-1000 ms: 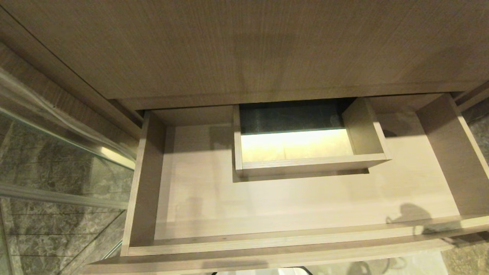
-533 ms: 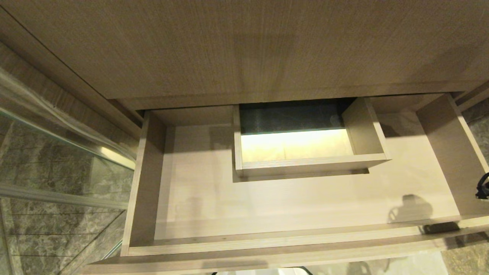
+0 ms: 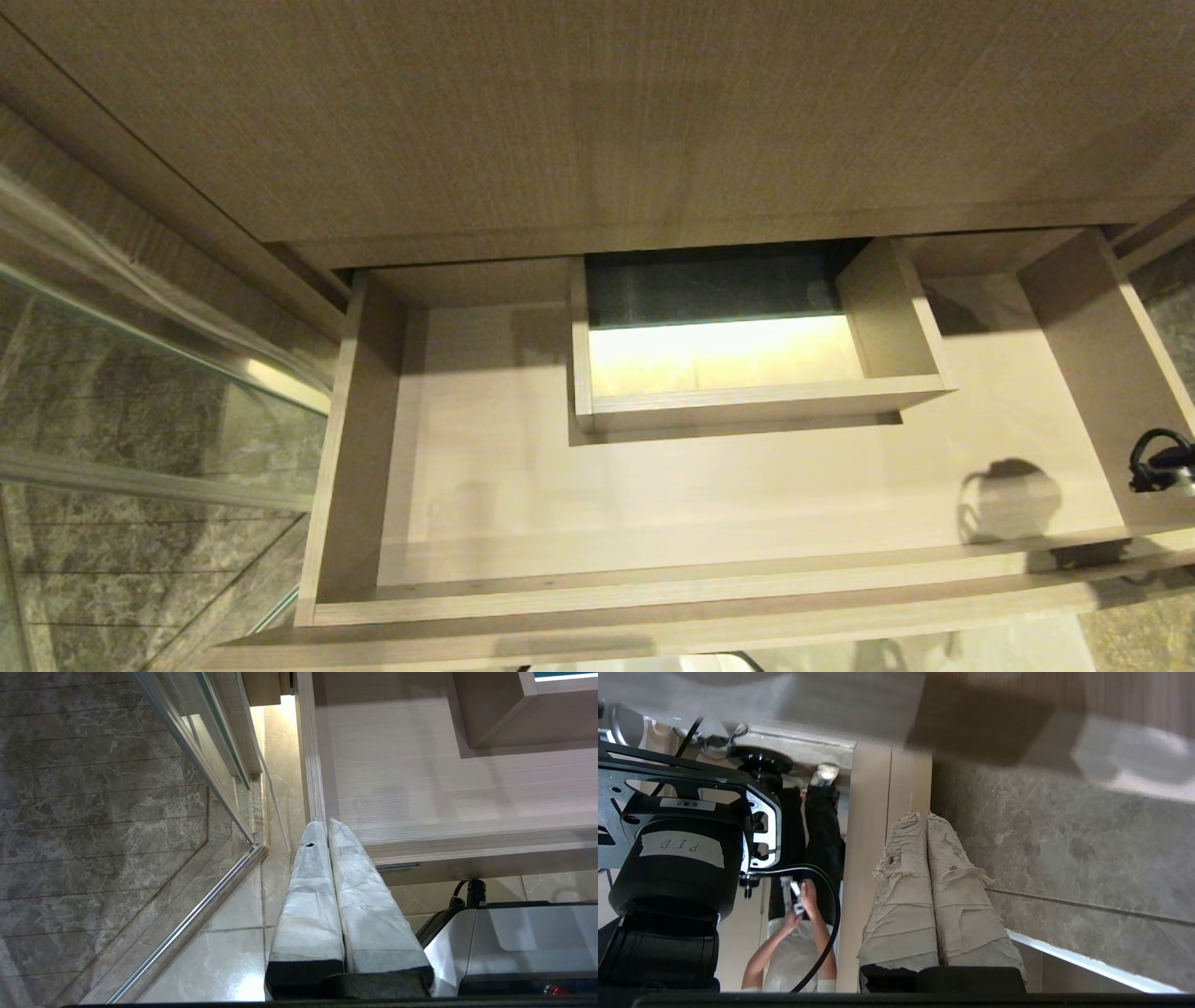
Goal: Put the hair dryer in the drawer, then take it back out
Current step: Close the drawer
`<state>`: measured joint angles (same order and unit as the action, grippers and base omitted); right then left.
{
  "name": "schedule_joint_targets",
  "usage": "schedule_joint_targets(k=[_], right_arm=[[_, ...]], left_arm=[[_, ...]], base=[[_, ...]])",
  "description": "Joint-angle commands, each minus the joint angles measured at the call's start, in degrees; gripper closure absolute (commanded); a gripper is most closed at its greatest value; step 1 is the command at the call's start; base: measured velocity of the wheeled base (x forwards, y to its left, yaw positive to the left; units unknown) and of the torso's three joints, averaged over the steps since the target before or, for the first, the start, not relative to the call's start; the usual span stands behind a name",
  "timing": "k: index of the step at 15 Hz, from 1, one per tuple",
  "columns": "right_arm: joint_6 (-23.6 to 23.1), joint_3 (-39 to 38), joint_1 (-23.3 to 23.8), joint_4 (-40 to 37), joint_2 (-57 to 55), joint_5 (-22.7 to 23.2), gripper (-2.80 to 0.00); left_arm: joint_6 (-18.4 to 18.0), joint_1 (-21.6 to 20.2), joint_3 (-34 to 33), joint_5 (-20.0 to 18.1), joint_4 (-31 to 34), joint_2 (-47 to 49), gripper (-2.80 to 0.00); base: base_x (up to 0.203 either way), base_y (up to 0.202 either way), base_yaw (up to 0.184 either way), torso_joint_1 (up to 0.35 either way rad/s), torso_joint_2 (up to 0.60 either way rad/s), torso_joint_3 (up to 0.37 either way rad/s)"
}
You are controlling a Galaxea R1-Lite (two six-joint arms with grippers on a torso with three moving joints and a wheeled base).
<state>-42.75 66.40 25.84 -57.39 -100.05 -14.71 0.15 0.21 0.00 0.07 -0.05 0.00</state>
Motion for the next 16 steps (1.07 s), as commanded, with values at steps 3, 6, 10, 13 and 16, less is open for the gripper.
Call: schedule_joint_targets(k=[3,6,10,13,16], right_arm=[[-0.16,2.1,-0.09,0.68,-3.6,0.33,0.0],[-0.23,3.44,-0.19,5.49,-4.33,3.55,0.0],[-0.14,3.56,-0.27,8.35,-3.4,7.24,0.0],[-0.14,3.64,-0.12,10.72,-1.68,10.09,0.0],[-0.14,3.74,-0.15,18.58,-0.21,18.03,0.0]], left_arm=[[0.02,-0.03,-0.04,0.01,-0.04,0.0,0.0],[0.02,-0.03,0.0,0.01,-0.04,0.0,0.0],[0.01,-0.03,-0.08,0.01,-0.04,0.0,0.0],[0.02,-0.03,-0.07,0.01,-0.04,0.0,0.0],[0.02,-0.03,-0.09,0.01,-0.04,0.0,0.0]], base=[[0.0,0.0,0.0,0.0,0.0,0.0],[0.0,0.0,0.0,0.0,0.0,0.0],[0.0,0.0,0.0,0.0,0.0,0.0],[0.0,0.0,0.0,0.0,0.0,0.0],[0.0,0.0,0.0,0.0,0.0,0.0]])
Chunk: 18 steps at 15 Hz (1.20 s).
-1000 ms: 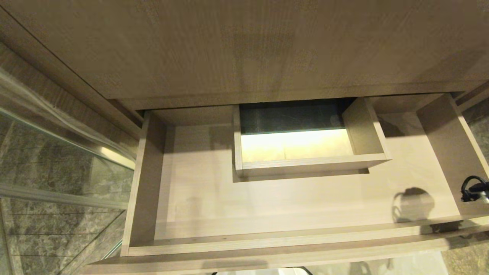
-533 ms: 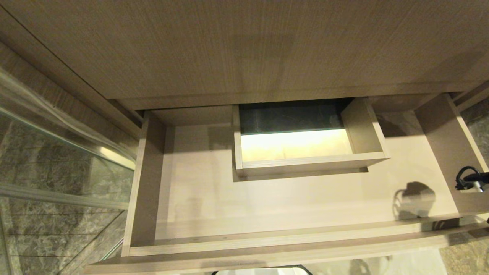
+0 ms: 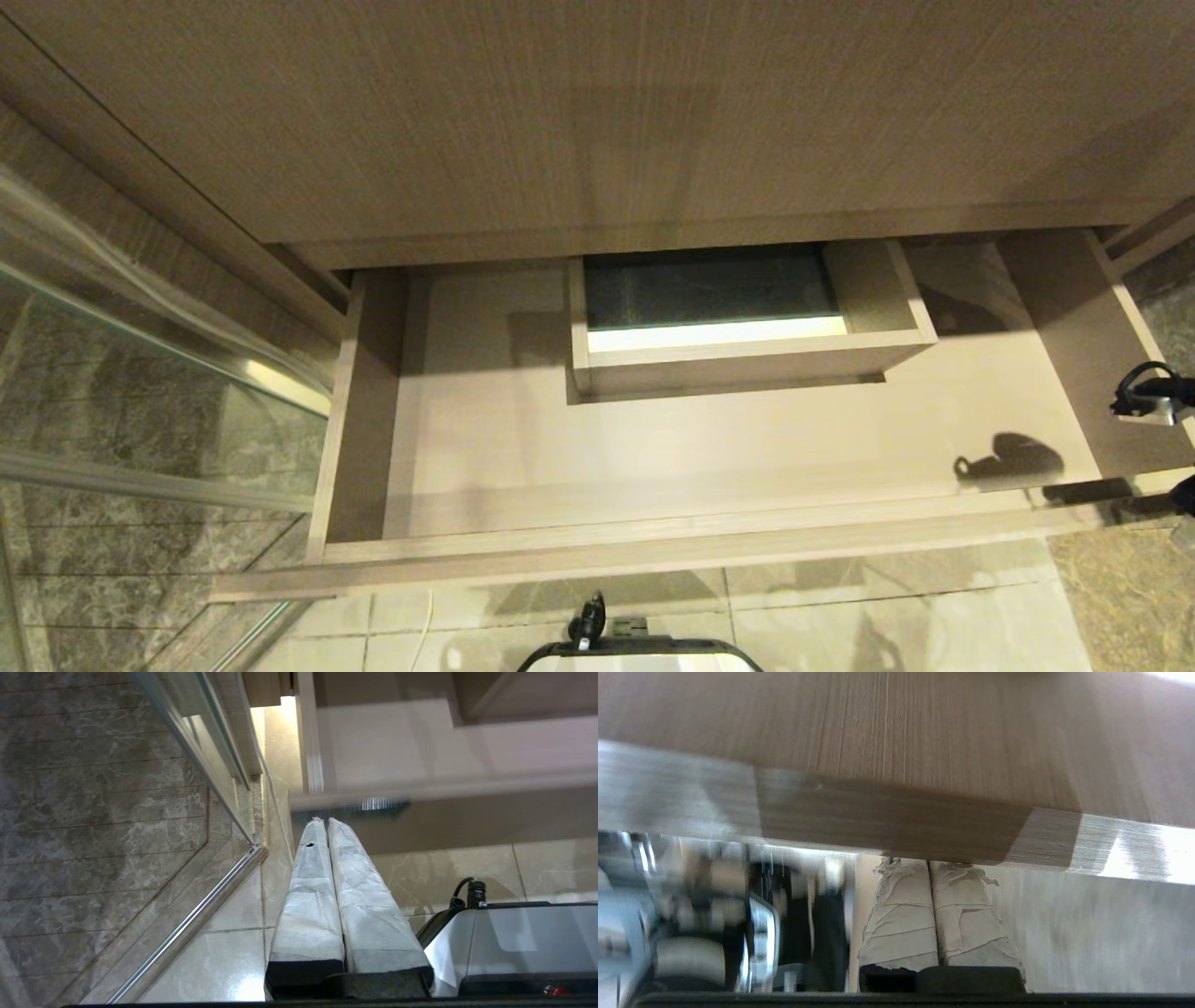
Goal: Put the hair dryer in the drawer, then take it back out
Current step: Close the drawer
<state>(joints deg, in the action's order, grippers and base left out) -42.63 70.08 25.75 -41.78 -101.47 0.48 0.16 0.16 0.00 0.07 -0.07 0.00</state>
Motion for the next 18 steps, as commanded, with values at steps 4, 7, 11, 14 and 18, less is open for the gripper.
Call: schedule_joint_targets(k=[4,7,11,14,18], right_arm=[[-0.26,-0.03,-0.33,18.5,3.09,14.59,0.0],[-0.3,0.53,-1.19,27.5,3.69,20.35,0.0],[-1.89,-1.25,-1.12,25.57,7.31,20.2,0.0],[-1.68,-2.97,-1.19,23.92,11.08,20.6,0.0],[4.32,-9.81,-1.8,23.9,22.13,21.56,0.0]], left_arm=[[-0.05,0.02,-0.09,0.01,-0.01,0.0,0.0],[0.01,0.02,-0.09,0.01,-0.01,0.0,0.0],[0.02,0.02,-0.03,0.01,-0.01,0.0,0.0],[0.01,0.02,-0.09,0.01,-0.01,0.0,0.0],[0.02,0.02,-0.09,0.01,-0.01,0.0,0.0]], base=[[0.0,0.0,0.0,0.0,0.0,0.0],[0.0,0.0,0.0,0.0,0.0,0.0],[0.0,0.0,0.0,0.0,0.0,0.0],[0.0,0.0,0.0,0.0,0.0,0.0],[0.0,0.0,0.0,0.0,0.0,0.0]])
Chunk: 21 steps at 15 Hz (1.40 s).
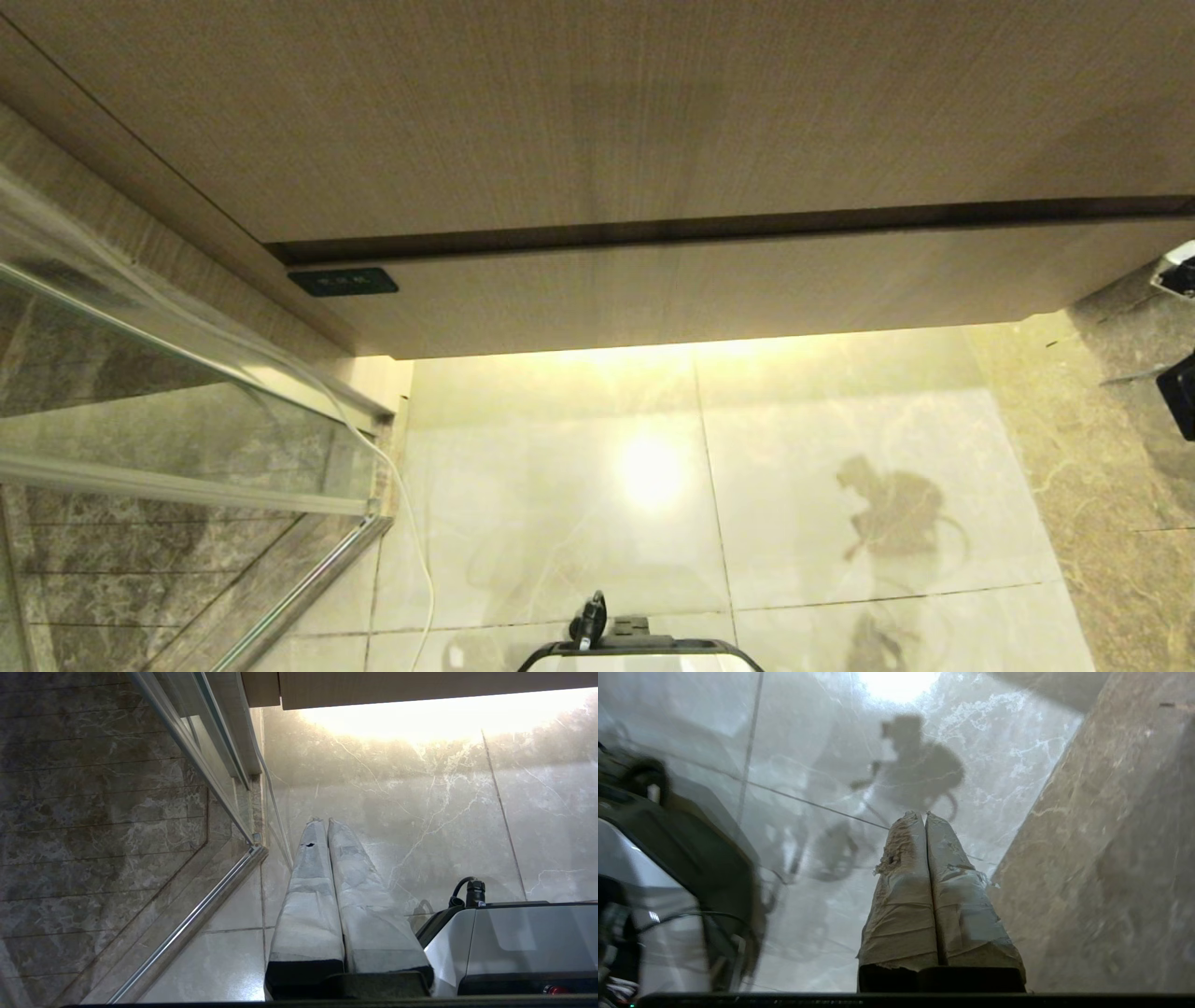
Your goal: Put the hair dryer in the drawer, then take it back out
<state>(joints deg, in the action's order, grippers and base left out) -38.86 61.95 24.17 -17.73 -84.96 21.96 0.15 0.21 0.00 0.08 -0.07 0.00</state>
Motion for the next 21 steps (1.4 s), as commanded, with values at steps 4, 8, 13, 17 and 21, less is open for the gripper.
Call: schedule_joint_targets(k=[4,8,13,17,21], right_arm=[[5.74,-7.29,-1.96,-2.24,21.06,0.3,0.0],[13.11,-20.55,-4.88,-1.58,42.78,-0.25,0.0],[24.89,-50.06,-21.25,12.48,69.08,-11.13,0.0],[28.81,-59.03,-27.36,19.58,82.1,-15.34,0.0],[30.04,-61.43,-33.07,20.42,87.0,-18.98,0.0]], left_arm=[[0.03,-0.03,-0.09,0.0,-0.01,0.0,0.0],[0.03,-0.03,-0.08,0.0,-0.01,0.0,0.0],[0.03,-0.03,-0.08,0.0,-0.01,0.0,0.0],[0.03,-0.03,-0.04,0.0,-0.01,0.0,0.0],[-0.04,-0.03,-0.09,0.0,-0.01,0.0,0.0]], base=[[0.0,0.0,0.0,0.0,0.0,0.0],[0.0,0.0,0.0,0.0,0.0,0.0],[0.0,0.0,0.0,0.0,0.0,0.0],[0.0,0.0,0.0,0.0,0.0,0.0],[0.0,0.0,0.0,0.0,0.0,0.0]])
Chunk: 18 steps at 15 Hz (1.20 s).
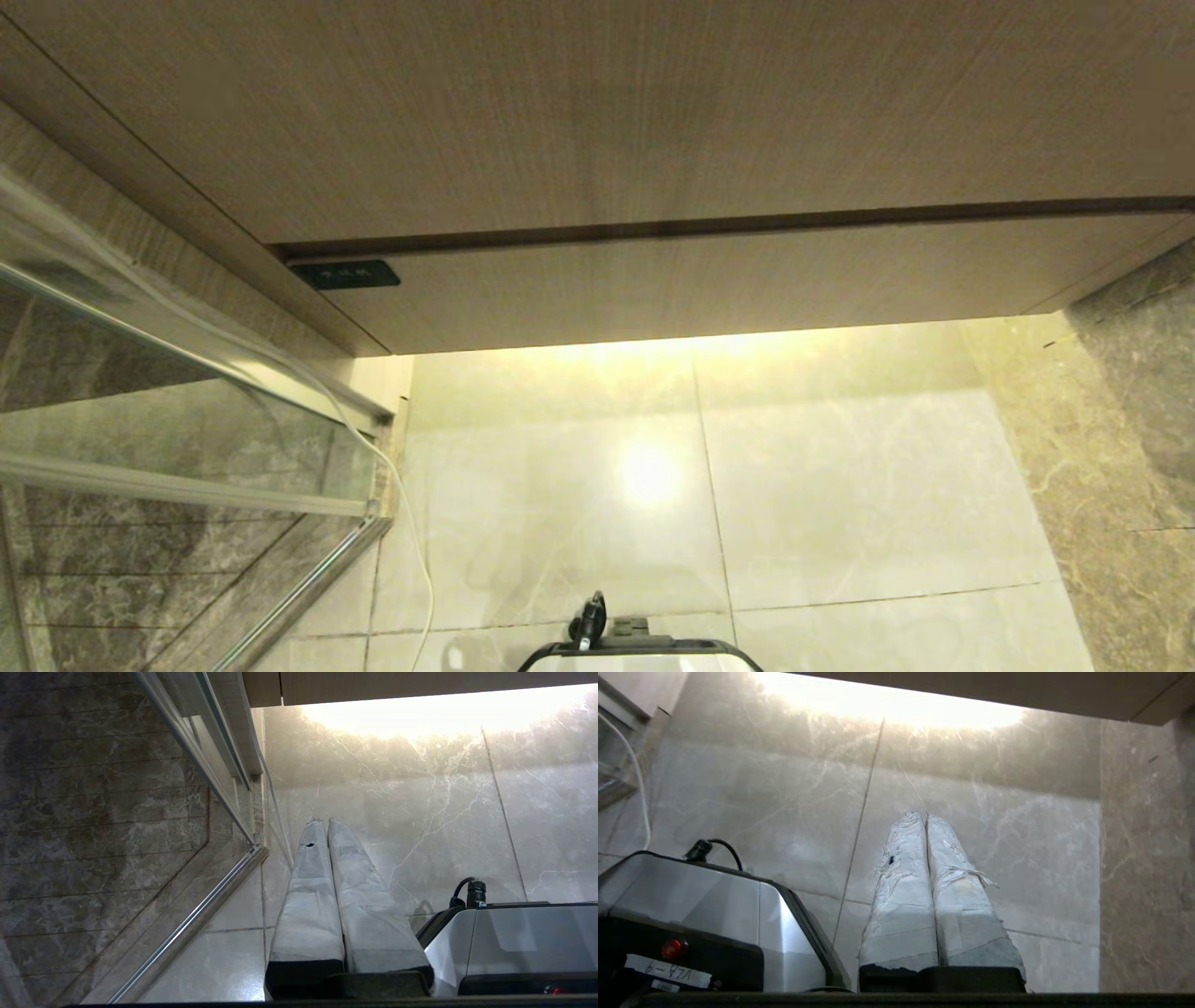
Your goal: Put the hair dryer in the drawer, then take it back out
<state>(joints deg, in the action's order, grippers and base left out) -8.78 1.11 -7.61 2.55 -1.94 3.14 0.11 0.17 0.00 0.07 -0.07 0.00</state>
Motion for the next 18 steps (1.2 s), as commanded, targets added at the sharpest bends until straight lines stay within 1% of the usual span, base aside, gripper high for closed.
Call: schedule_joint_targets(k=[1,2,3,5,6,11,12,14,18], right_arm=[[2.13,-0.91,-0.81,0.29,4.2,-0.61,0.0],[3.68,-1.86,-0.74,0.47,4.23,-1.27,0.0],[4.18,-2.14,-0.74,0.74,4.24,-1.88,0.0],[5.49,-3.38,-0.74,4.09,4.24,-2.18,0.0],[5.79,-3.4,-0.74,3.77,4.24,-2.17,0.0],[6.02,-3.4,-0.74,3.86,4.24,-2.16,0.0],[5.18,-3.4,-0.74,3.77,4.24,-1.83,0.0],[6.75,-3.4,-0.74,3.95,4.24,-2.17,0.0],[6.75,-3.4,-0.74,3.95,4.24,-2.17,0.0]], left_arm=[[0.04,0.0,0.0,0.01,-0.01,0.0,0.0],[0.07,0.0,-0.09,0.01,-0.01,0.0,0.0],[0.07,0.0,-0.02,0.01,-0.01,0.0,0.0],[0.07,0.0,-0.09,0.01,-0.01,0.0,0.0],[0.07,0.0,-0.09,0.01,-0.01,0.0,0.0],[0.07,0.0,-0.09,0.01,-0.01,0.0,0.0],[0.07,0.0,-0.01,0.01,-0.01,0.0,0.0],[-0.02,0.0,0.0,0.01,-0.01,0.0,0.0],[0.07,0.0,-0.06,0.01,-0.01,0.0,0.0]], base=[[0.0,0.0,0.0,0.0,0.0,0.0],[0.0,0.0,0.0,0.0,0.0,0.0],[0.0,0.0,0.0,0.0,0.0,0.0],[0.0,0.0,0.0,0.0,0.0,0.0],[0.0,0.0,0.0,0.0,0.0,0.0],[0.0,0.0,0.0,0.0,0.0,0.0],[0.0,0.0,0.0,0.0,0.0,0.0],[0.0,0.0,0.0,0.0,0.0,0.0],[0.0,0.0,0.0,0.0,0.0,0.0]])
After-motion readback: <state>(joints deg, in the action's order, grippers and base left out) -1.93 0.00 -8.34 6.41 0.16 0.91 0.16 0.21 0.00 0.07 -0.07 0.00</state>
